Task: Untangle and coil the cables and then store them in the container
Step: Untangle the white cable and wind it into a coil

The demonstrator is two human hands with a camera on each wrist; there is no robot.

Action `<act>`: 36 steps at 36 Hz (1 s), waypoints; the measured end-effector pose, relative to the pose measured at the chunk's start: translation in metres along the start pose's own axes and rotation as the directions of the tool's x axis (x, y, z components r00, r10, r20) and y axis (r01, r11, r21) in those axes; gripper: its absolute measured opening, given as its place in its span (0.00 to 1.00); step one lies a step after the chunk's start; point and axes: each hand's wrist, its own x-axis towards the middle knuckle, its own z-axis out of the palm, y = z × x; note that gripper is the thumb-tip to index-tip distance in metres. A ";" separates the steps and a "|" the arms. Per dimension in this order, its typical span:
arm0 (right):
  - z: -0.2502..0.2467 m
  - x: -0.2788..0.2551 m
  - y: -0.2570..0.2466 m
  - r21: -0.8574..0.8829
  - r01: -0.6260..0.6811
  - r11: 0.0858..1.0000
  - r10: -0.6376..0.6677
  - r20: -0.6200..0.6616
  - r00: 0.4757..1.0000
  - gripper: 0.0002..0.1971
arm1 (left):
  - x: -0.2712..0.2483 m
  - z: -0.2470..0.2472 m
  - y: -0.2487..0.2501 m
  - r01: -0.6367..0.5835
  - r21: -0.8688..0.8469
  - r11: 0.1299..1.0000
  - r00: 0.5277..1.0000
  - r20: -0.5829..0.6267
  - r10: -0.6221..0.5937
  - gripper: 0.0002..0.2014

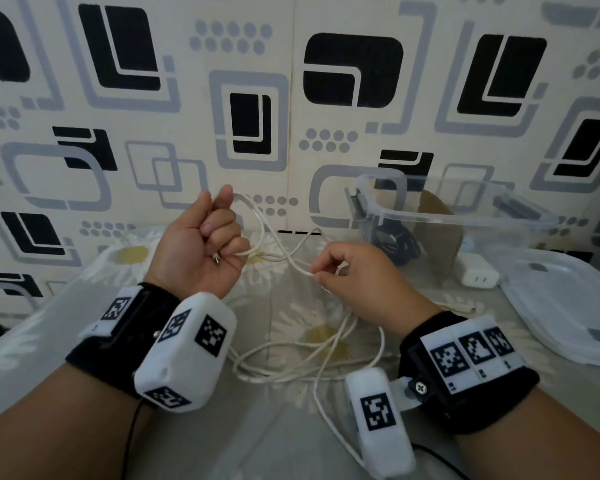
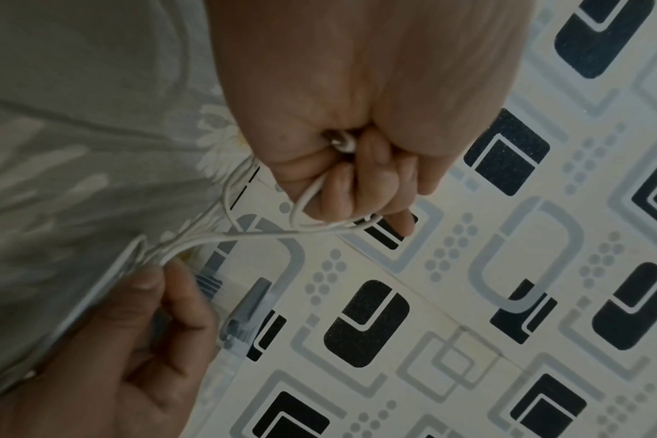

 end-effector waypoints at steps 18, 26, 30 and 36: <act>0.001 -0.005 -0.016 -0.005 0.239 0.971 -0.230 0.257 0.939 0.11 | -0.004 0.011 -0.017 -0.048 0.231 0.972 0.998 0.038 0.040 0.15; 0.000 -0.004 -0.016 -0.021 0.377 0.926 -0.366 0.198 0.909 0.09 | -0.012 0.013 -0.028 -0.110 0.544 0.832 0.993 0.091 0.072 0.17; -0.001 -0.006 -0.017 -0.014 0.376 0.927 -0.369 0.162 0.915 0.08 | -0.017 0.015 -0.033 -0.140 0.667 0.732 0.989 0.125 0.075 0.18; -0.004 -0.010 -0.022 0.087 0.352 0.932 -0.358 0.063 0.932 0.06 | -0.019 0.016 -0.037 -0.153 0.819 0.553 0.987 0.152 0.049 0.18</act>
